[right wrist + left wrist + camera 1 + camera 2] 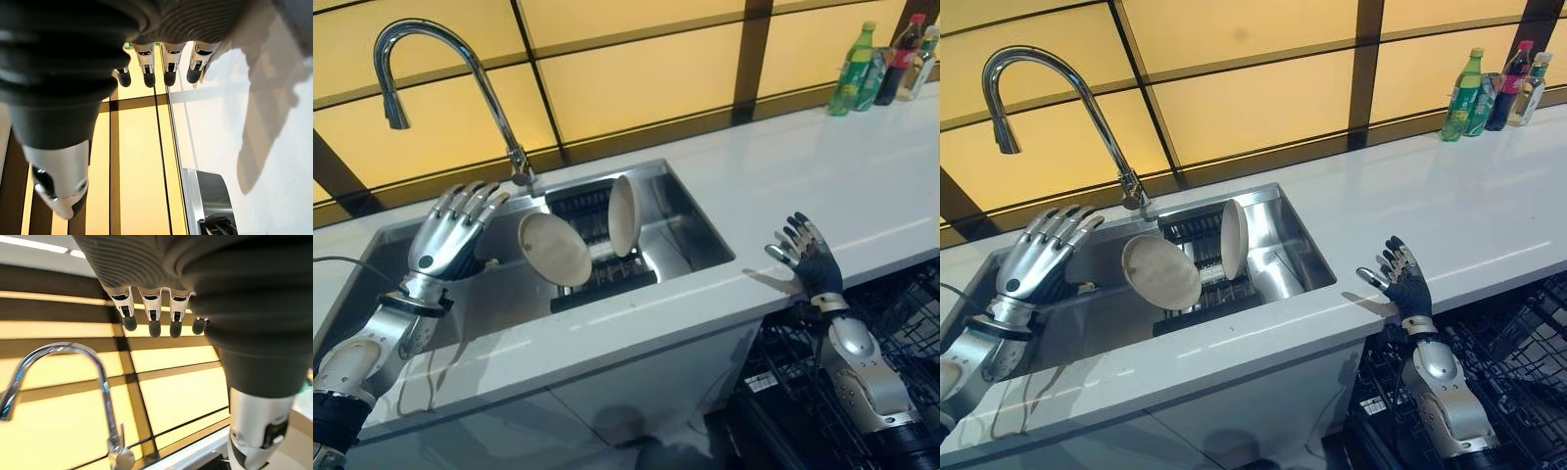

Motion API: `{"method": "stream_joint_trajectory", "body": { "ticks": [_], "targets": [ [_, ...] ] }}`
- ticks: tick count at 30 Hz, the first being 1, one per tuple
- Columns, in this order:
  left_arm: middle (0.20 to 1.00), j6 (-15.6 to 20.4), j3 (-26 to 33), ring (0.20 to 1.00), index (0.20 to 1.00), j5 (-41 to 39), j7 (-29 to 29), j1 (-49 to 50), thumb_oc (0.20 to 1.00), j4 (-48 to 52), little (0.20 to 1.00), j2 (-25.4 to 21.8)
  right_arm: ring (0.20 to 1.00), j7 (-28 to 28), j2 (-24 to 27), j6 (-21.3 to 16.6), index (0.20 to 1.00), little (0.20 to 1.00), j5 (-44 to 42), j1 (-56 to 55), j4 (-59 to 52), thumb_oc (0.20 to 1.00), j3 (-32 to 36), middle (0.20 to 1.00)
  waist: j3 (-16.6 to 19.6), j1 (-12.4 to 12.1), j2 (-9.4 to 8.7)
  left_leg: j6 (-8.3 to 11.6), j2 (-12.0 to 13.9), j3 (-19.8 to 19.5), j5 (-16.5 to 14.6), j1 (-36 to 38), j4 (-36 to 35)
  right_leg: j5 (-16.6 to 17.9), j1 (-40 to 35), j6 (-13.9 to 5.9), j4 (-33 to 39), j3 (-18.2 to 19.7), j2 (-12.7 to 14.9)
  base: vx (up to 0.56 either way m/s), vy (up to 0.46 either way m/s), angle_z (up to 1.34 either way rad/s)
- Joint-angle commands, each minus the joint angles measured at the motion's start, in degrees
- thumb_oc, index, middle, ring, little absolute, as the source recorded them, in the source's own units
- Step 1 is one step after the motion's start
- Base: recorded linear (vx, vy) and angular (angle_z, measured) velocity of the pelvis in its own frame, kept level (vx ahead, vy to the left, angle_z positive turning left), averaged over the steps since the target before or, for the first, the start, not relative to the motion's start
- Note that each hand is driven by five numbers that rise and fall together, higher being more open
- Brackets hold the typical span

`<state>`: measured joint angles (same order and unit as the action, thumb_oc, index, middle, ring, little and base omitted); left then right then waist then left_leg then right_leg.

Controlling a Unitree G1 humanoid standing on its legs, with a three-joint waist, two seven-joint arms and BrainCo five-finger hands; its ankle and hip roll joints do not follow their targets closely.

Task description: Pick up plates and place into dishwasher.

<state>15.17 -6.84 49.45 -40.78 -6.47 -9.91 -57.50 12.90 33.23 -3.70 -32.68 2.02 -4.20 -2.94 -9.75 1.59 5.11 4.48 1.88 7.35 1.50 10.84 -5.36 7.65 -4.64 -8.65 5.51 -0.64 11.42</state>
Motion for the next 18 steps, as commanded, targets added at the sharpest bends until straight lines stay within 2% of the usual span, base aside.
{"method": "stream_joint_trajectory", "body": {
  "ticks": [1,5,10,12,13,18],
  "targets": [
    [1.000,2.01,-2.91,1.000,1.000,3.88,-4.43,-6.13,1.000,-0.98,1.000,-3.46,1.000,-0.40,4.31,-1.22,1.000,1.000,0.05,1.75,-1.53,1.000,1.22,1.000,-0.68,1.48,-0.04,-5.37,-5.39,-0.97,-7.68,-7.59,10.75,-5.08,2.53,-2.66,-5.83,1.27,3.99,0.01,0.047,-0.08],
    [1.000,4.21,-7.08,1.000,1.000,7.38,-4.41,-8.46,1.000,-1.42,1.000,-4.03,1.000,-0.61,5.65,-1.00,1.000,1.000,-0.08,2.48,-1.24,1.000,1.54,1.000,-1.94,2.35,0.48,-5.38,-5.75,-0.77,-7.39,-8.53,11.36,-4.59,3.45,-2.93,-6.14,2.46,3.93,0.01,0.060,-0.04],
    [1.000,3.93,-8.28,1.000,1.000,10.67,-4.85,-7.86,1.000,-1.19,1.000,-4.96,1.000,-1.75,6.47,-0.40,1.000,1.000,-0.28,1.56,-1.38,1.000,2.64,1.000,-2.48,3.12,0.75,-5.55,-5.95,-0.35,-7.35,-8.24,11.33,-4.28,3.48,-3.23,-6.08,3.27,3.98,0.05,0.044,-0.07],
    [1.000,3.71,-8.87,1.000,1.000,11.64,-4.61,-8.10,1.000,-1.33,1.000,-4.85,1.000,-1.87,6.70,-0.32,1.000,1.000,-0.21,1.46,-1.44,1.000,2.79,1.000,-2.61,3.25,0.88,-5.54,-6.01,-0.29,-7.34,-8.37,11.50,-4.23,3.69,-3.27,-6.25,3.42,4.05,0.03,0.055,-0.08],
    [1.000,2.78,-10.18,1.000,1.000,12.54,-2.76,-8.45,1.000,-1.42,1.000,-4.70,1.000,-1.97,7.74,0.12,1.000,1.000,-0.44,1.72,-1.89,1.000,3.12,1.000,-3.34,3.83,1.10,-5.46,-6.16,-0.26,-7.18,-8.85,11.91,-4.00,4.30,-3.37,-6.62,3.80,4.25,-0.01,0.086,-0.09],
    [1.000,0.63,-13.85,1.000,1.000,12.22,-1.92,-11.65,1.000,-4.44,1.000,-4.65,1.000,-1.35,9.63,0.92,1.000,1.000,-0.58,4.53,-1.59,1.000,3.27,1.000,-5.99,4.48,1.21,-5.32,-6.55,-0.31,-6.76,-11.21,13.11,-3.33,6.23,-3.48,-6.92,5.02,4.48,-0.05,0.058,-0.07]
  ]
}}
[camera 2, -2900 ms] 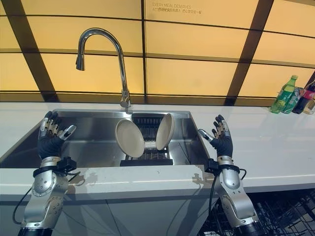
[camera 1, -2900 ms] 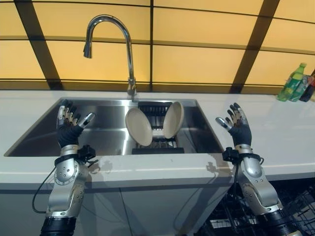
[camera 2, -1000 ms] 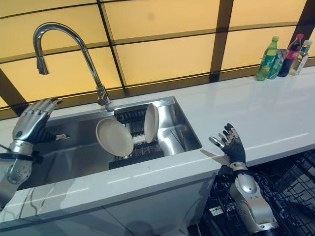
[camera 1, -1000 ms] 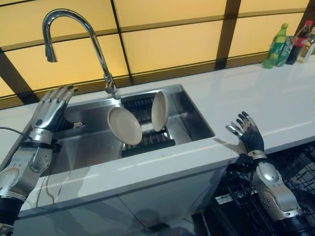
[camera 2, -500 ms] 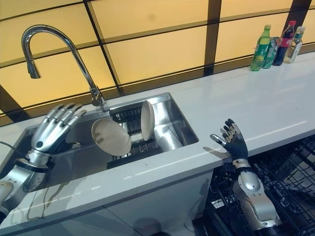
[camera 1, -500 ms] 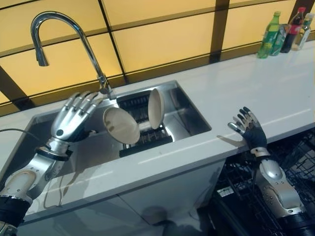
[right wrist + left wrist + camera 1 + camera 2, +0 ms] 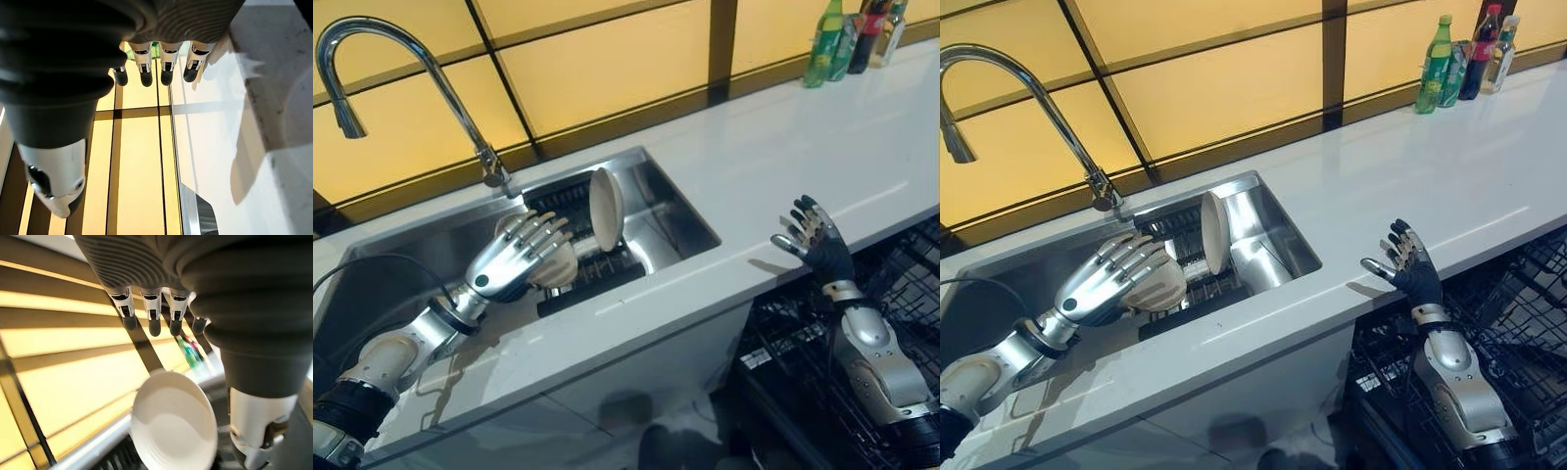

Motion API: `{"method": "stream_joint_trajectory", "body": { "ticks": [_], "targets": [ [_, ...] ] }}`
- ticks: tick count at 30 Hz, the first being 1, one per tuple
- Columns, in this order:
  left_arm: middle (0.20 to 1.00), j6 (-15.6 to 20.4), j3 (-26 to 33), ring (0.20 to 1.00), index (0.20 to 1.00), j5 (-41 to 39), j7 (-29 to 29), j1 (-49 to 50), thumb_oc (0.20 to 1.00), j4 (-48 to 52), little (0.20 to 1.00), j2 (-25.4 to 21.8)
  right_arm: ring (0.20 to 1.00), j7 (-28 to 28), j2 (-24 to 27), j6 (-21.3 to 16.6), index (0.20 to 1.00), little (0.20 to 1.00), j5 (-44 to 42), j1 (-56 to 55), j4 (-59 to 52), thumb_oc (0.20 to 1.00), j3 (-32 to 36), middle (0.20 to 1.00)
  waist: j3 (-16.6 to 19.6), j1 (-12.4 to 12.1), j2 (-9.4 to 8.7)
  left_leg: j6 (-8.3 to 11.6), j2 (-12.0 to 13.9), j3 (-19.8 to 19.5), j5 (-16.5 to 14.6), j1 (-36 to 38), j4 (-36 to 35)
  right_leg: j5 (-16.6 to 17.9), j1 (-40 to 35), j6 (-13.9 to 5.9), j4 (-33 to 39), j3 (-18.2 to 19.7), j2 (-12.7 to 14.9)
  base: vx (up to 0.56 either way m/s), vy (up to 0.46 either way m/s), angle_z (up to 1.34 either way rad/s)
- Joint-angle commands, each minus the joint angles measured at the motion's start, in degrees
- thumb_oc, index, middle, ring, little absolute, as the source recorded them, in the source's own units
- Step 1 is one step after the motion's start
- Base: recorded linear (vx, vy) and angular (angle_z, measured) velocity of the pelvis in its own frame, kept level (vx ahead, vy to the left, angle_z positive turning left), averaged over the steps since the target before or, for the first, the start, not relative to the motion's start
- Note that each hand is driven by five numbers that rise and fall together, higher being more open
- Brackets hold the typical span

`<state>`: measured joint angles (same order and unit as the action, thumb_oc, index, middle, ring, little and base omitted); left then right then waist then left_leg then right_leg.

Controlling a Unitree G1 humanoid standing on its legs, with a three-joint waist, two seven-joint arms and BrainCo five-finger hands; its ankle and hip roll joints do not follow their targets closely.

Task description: Pick up plates and place into dishwasher.

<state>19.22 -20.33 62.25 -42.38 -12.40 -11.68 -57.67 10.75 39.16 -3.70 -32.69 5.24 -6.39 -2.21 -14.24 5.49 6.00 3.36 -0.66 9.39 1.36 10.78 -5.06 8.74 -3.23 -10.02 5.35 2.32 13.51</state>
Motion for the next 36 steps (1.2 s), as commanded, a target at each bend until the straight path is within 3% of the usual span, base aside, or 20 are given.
{"method": "stream_joint_trajectory", "body": {
  "ticks": [1,9,14,19,28,36],
  "targets": [
    [1.000,-3.85,-0.75,1.000,1.000,-0.67,-0.23,-6.13,1.000,-2.94,1.000,-4.44,1.000,0.97,3.85,0.96,1.000,1.000,-0.57,1.67,0.65,1.000,2.52,1.000,-1.77,0.61,0.32,-4.17,-4.02,-2.34,-6.57,-11.48,13.01,-4.37,5.14,-2.12,-6.91,2.16,2.41,-0.07,0.031,-0.14],
    [1.000,-11.60,-5.32,1.000,1.000,-3.34,3.24,-14.24,1.000,-8.69,1.000,-4.13,1.000,2.39,4.35,0.17,1.000,1.000,0.32,7.31,1.25,1.000,2.62,1.000,-7.63,1.54,-0.25,-3.64,-3.43,-1.85,-5.48,-18.66,15.77,-2.89,12.26,-1.61,-8.61,4.28,2.03,-0.17,0.021,-0.06],
    [1.000,-13.15,-5.90,1.000,1.000,-4.74,6.89,-15.75,1.000,-10.66,1.000,-5.13,1.000,2.28,3.91,-1.02,1.000,1.000,0.85,8.47,1.12,1.000,3.57,1.000,-9.96,1.51,0.13,-3.53,-3.29,-1.90,-4.64,-21.12,16.01,-2.26,14.95,-1.14,-9.30,4.87,1.71,-0.11,0.020,-0.06],
    [1.000,-13.54,-4.53,1.000,1.000,-4.76,8.46,-14.43,1.000,-10.17,1.000,-5.24,1.000,1.63,4.13,0.02,1.000,1.000,1.54,8.24,0.37,1.000,5.10,1.000,-10.03,1.09,1.53,-3.48,-4.10,-2.09,-4.19,-21.61,15.94,-2.14,15.66,-0.93,-9.72,4.45,2.33,-0.01,0.083,-0.01],
    [1.000,-17.77,-0.04,1.000,1.000,-4.92,12.76,-8.17,1.000,-9.95,1.000,-4.29,1.000,-1.21,5.29,2.93,1.000,1.000,1.95,5.56,-1.55,1.000,8.76,1.000,-9.63,0.61,3.50,-3.11,-5.15,-2.96,-3.81,-20.77,15.95,-2.78,15.52,-0.70,-11.28,3.84,3.43,0.02,0.089,0.01],
    [1.000,-30.50,2.50,1.000,1.000,-5.39,14.31,-3.49,1.000,-14.69,1.000,-0.40,1.000,-2.20,4.96,4.80,1.000,1.000,3.01,4.87,-2.79,1.000,9.60,1.000,-9.12,0.20,4.29,-2.96,-5.67,-3.27,-3.57,-19.43,15.38,-3.39,14.94,-0.33,-12.18,3.45,3.60,0.01,0.061,0.02]
  ]
}}
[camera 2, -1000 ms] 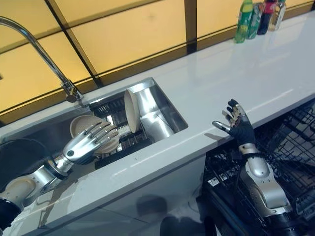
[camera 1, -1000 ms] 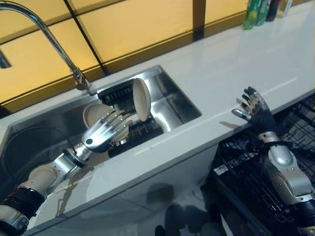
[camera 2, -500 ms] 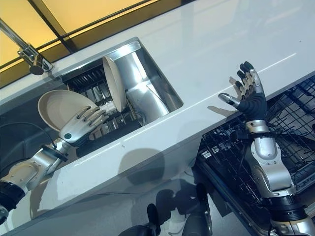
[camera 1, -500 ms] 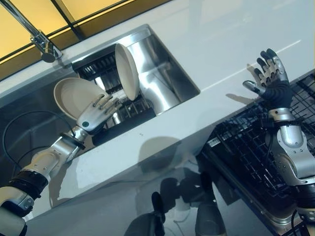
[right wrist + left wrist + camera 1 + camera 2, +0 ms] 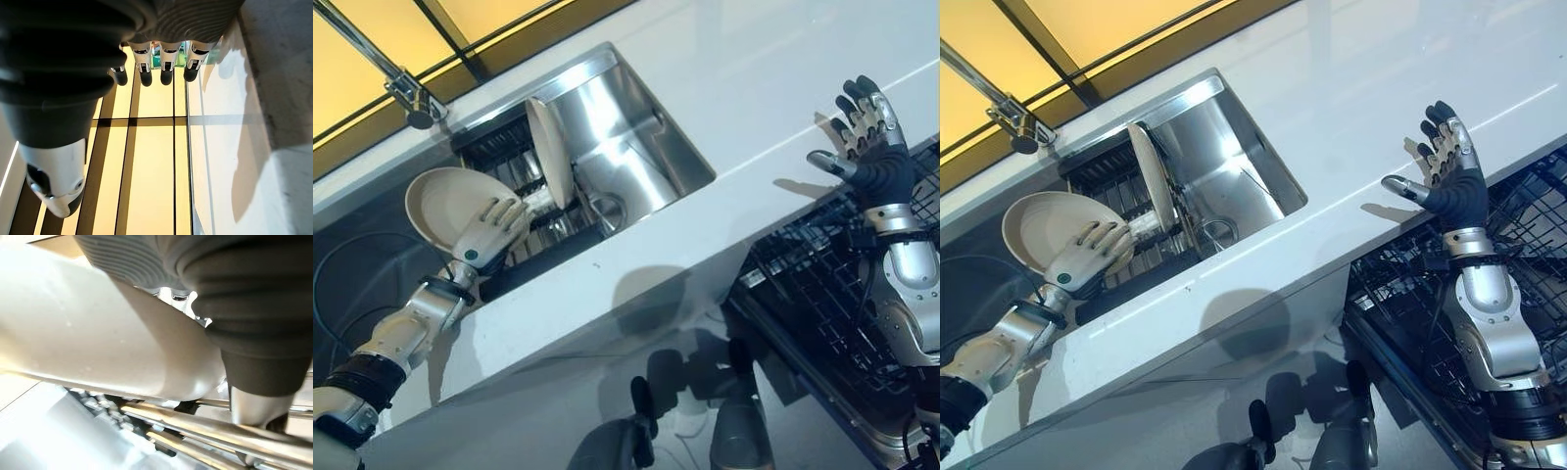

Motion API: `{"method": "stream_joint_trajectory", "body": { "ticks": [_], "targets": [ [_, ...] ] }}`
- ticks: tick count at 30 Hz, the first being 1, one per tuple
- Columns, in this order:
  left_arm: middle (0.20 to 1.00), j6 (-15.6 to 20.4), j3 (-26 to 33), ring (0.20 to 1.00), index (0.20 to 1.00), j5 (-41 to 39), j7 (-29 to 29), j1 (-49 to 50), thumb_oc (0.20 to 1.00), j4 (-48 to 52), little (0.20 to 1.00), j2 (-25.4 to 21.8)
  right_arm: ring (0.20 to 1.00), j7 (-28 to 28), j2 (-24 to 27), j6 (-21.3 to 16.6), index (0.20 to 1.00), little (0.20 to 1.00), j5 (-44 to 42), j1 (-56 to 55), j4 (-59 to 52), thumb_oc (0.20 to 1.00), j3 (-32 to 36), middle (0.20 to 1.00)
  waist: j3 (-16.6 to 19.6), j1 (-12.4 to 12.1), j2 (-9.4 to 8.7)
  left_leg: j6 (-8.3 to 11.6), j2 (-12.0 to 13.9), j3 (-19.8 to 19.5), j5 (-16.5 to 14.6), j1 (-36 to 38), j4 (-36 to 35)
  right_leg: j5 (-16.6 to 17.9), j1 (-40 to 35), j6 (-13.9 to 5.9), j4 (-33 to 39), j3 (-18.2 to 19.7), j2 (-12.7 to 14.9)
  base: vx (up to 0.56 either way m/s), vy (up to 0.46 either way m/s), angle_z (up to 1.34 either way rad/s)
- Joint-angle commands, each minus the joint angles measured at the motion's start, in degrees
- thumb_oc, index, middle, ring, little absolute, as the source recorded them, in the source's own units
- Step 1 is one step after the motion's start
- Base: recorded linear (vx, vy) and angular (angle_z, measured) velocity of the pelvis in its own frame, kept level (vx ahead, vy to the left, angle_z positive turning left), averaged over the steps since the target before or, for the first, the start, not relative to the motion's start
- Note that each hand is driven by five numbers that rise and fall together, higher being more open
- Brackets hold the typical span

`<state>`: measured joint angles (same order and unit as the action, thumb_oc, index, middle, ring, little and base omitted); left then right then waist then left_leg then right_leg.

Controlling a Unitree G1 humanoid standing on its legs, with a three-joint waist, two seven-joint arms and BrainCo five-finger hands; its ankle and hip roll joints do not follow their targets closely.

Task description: Pick up plates and place into dishwasher.

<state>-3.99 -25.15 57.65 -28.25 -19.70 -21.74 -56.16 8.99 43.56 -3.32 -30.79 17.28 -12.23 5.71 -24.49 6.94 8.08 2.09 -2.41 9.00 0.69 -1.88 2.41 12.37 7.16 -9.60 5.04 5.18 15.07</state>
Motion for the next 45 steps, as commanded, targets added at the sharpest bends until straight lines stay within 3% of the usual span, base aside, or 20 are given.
{"method": "stream_joint_trajectory", "body": {
  "ticks": [1,8,15,16,17,18,19,26,40,45],
  "targets": [
    [1.000,-8.00,7.41,1.000,1.000,-0.31,0.18,4.28,1.000,-4.97,1.000,-1.19,1.000,-0.45,0.42,4.60,1.000,1.000,1.33,-7.14,3.06,1.000,1.70,1.000,1.22,-1.28,2.25,-1.65,-3.92,-2.82,-2.88,-6.67,7.95,-7.09,4.45,-0.70,-12.00,0.44,2.14,0.02,0.050,0.03],
    [1.000,-14.95,5.12,1.000,1.000,0.13,3.45,2.12,1.000,-9.32,1.000,3.36,1.000,-0.29,0.62,7.68,1.000,1.000,2.06,-4.92,2.47,1.000,0.73,1.000,1.05,-0.83,2.36,-1.29,-4.07,-3.16,-2.45,-6.27,8.24,-7.23,4.52,-0.35,-13.15,0.56,2.08,0.01,0.045,0.06],
    [1.000,-18.32,3.59,1.000,1.000,-0.51,4.03,-0.59,1.000,-12.91,1.000,5.72,1.000,0.17,0.62,8.45,1.000,1.000,2.54,-3.48,2.47,1.000,0.11,1.000,0.54,-0.32,2.23,-1.12,-3.84,-2.86,-2.09,-6.72,8.36,-7.20,5.53,-0.12,-13.86,0.86,1.97,-0.01,0.023,0.01],
    [0.934,-18.16,3.16,0.934,0.934,-0.32,4.74,-1.20,0.934,-13.76,0.934,6.26,1.000,0.11,0.55,8.57,1.000,1.000,2.79,-2.93,2.61,1.000,-0.15,1.000,0.34,-0.15,2.23,-1.02,-3.82,-2.83,-1.97,-7.01,8.50,-7.10,5.87,0.00,-13.97,0.99,1.92,-0.03,0.033,-0.01],
    [0.677,-18.18,2.78,0.677,0.677,-0.44,5.04,-1.57,0.677,-14.06,0.677,6.49,1.000,-0.01,0.57,8.74,1.000,1.000,2.82,-2.61,2.70,1.000,-0.17,1.000,0.23,-0.06,2.22,-0.99,-3.82,-2.80,-1.94,-7.20,8.62,-7.04,6.12,0.04,-14.10,1.08,1.87,-0.03,0.035,0.00],
    [0.501,-18.20,2.45,0.501,0.501,-0.43,5.45,-1.81,0.501,-14.29,0.501,6.84,1.000,-0.14,0.57,8.82,1.000,1.000,2.83,-2.44,2.71,1.000,-0.17,1.000,0.11,0.00,2.16,-0.96,-3.80,-2.80,-1.90,-7.31,8.70,-6.97,6.29,0.09,-14.18,1.14,1.86,0.00,0.000,0.00],
    [0.200,-18.11,2.18,0.200,0.200,-0.13,6.76,-2.16,0.200,-14.79,0.200,7.33,1.000,-0.33,0.49,8.98,1.000,1.000,2.99,-2.33,2.63,1.000,-0.15,1.000,-0.01,0.16,2.13,-0.94,-3.76,-2.80,-1.80,-7.34,8.69,-6.89,6.46,0.15,-14.30,1.20,1.81,0.00,0.000,0.00],
    [0.200,-17.14,-0.14,0.200,0.200,-0.56,9.87,-4.03,0.200,-17.30,0.200,9.06,1.000,-0.72,0.33,9.59,1.000,1.000,3.52,-1.10,2.66,1.000,-0.54,1.000,-0.65,0.80,2.07,-0.78,-3.64,-2.79,-1.30,-7.92,8.78,-6.55,7.43,0.49,-14.65,1.84,1.41,0.00,0.000,0.00],
    [0.200,-15.21,0.42,0.200,0.200,-3.05,3.08,-3.40,0.200,-18.94,0.200,9.47,1.000,-2.31,0.28,8.98,1.000,1.000,3.34,-2.14,2.61,1.000,0.22,1.000,-0.14,1.12,2.09,-0.59,-3.53,-2.87,-0.98,-6.55,8.02,-6.46,6.72,1.00,-14.54,1.32,1.30,-0.02,-0.001,-0.01],
    [0.200,-15.08,2.27,0.200,0.200,-5.10,-2.39,-1.80,0.200,-18.56,0.200,9.07,1.000,-3.19,0.84,8.92,1.000,1.000,2.60,-3.64,2.43,1.000,1.04,1.000,1.02,0.86,2.42,-0.50,-3.67,-3.40,-0.93,-4.78,7.11,-6.97,4.88,1.19,-14.24,0.63,1.49,0.00,0.000,0.00]
  ]
}}
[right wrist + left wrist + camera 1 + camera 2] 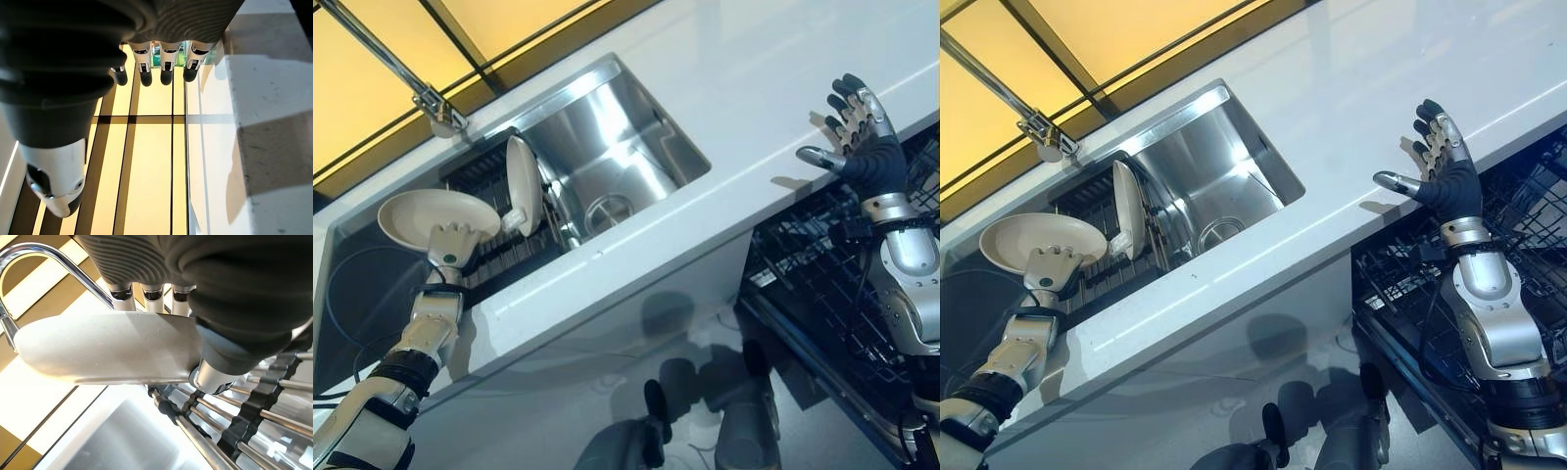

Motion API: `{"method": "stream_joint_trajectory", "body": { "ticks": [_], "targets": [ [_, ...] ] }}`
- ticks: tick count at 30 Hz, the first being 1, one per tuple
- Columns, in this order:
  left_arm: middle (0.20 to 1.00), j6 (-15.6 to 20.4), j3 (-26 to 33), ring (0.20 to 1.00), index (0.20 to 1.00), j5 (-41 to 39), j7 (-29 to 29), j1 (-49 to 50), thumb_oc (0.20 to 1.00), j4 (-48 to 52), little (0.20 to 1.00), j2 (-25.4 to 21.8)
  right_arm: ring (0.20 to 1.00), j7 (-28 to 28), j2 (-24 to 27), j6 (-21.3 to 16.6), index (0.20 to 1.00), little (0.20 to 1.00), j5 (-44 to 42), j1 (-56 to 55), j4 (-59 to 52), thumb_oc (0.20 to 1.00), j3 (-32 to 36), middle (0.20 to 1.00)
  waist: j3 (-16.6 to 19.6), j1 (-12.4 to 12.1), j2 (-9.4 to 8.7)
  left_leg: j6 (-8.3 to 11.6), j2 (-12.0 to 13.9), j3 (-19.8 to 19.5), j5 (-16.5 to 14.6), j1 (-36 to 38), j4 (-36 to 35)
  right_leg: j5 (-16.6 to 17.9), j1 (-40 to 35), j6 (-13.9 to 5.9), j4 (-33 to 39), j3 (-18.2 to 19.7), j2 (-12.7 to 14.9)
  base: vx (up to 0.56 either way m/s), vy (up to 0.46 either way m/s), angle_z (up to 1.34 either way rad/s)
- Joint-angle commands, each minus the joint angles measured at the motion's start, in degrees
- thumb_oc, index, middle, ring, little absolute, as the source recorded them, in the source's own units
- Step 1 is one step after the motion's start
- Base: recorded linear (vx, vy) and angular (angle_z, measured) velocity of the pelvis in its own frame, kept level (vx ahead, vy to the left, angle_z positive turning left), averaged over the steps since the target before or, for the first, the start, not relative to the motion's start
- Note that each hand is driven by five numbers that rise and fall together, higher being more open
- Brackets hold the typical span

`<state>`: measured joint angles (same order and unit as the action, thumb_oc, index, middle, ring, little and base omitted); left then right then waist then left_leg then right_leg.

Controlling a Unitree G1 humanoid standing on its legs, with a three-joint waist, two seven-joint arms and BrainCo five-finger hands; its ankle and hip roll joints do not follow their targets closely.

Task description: Pick up plates and place into dishwasher.

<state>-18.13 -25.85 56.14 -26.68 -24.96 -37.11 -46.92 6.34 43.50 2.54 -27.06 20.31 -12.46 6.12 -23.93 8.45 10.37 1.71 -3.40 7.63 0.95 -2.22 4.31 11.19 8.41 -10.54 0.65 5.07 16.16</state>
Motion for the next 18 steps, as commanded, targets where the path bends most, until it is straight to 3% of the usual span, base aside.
{"method": "stream_joint_trajectory", "body": {
  "ticks": [1,10,18],
  "targets": [
    [0.200,-1.23,3.68,0.200,0.200,-4.81,-6.01,3.94,0.200,-2.79,0.200,-0.45,1.000,-0.75,1.07,2.94,1.000,1.000,-1.38,-7.05,2.61,1.000,0.86,1.000,0.72,-0.76,0.27,-0.11,-2.72,-2.18,-1.24,-3.98,5.04,-6.00,3.22,2.19,-9.89,0.48,0.46,0.01,-0.031,-0.02],
    [0.200,-0.26,8.21,0.200,0.200,-6.41,-13.67,6.36,0.200,0.86,0.200,-2.75,1.000,-3.03,1.02,2.00,1.000,1.000,-3.12,-10.92,2.26,1.000,2.41,1.000,4.08,-1.59,0.70,-0.11,-2.85,-3.27,-1.68,0.02,2.96,-7.48,-0.99,2.19,-9.12,-2.36,1.36,0.01,-0.052,0.05],
    [0.200,2.56,13.62,0.200,0.200,-8.41,-17.42,10.86,0.200,8.54,0.200,-8.13,1.000,-6.63,0.17,0.49,1.000,1.000,-5.03,-14.74,0.89,1.000,3.00,1.000,11.24,-3.46,1.39,0.29,-1.73,-4.17,-2.09,6.10,-1.12,-8.74,-8.08,2.56,-5.38,-6.88,1.41,0.00,-0.105,0.13]
  ]
}}
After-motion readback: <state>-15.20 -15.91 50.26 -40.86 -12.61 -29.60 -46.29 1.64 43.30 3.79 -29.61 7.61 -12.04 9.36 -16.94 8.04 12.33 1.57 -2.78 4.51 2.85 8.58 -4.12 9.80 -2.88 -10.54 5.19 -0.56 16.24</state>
